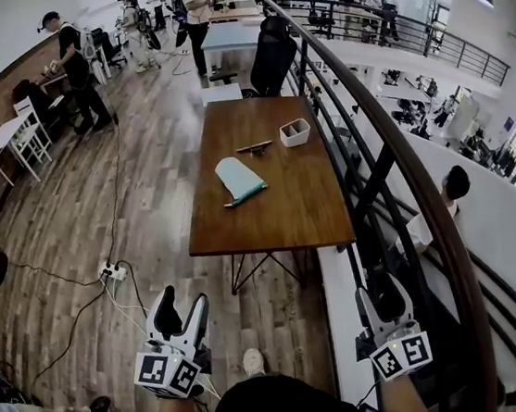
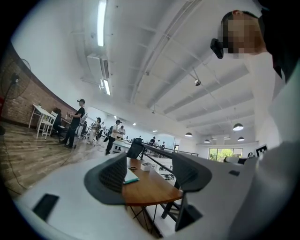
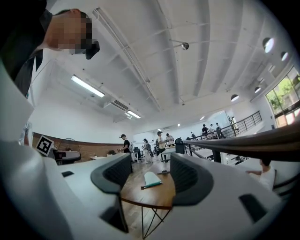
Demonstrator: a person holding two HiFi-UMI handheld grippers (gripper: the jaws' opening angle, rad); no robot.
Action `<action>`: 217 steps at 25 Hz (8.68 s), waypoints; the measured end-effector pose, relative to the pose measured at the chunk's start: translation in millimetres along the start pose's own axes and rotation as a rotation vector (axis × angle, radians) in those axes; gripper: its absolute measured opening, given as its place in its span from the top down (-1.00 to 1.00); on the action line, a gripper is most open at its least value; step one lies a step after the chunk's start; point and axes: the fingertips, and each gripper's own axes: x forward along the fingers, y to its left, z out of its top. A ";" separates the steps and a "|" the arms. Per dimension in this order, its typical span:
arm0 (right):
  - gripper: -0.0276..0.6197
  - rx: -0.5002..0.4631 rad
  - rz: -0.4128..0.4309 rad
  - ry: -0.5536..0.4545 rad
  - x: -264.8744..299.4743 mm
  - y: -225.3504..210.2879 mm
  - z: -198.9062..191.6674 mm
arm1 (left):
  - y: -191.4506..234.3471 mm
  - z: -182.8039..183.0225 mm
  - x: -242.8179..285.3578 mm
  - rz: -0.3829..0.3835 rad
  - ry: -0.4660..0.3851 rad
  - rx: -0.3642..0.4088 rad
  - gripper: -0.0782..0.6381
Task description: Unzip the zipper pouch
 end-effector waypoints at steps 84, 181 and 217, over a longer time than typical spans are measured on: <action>0.22 0.063 0.022 0.394 360.9 -178.0 -91.8 | 71.9 -297.7 442.1 -0.372 0.900 0.295 0.00; 0.86 -0.380 0.747 0.590 425.5 -77.5 -176.6 | -2.1 -150.0 444.4 -0.832 0.741 0.206 0.50; 0.88 -0.706 0.630 0.532 421.6 -76.5 -156.7 | -58.8 -155.1 459.6 -0.678 0.706 -0.283 0.43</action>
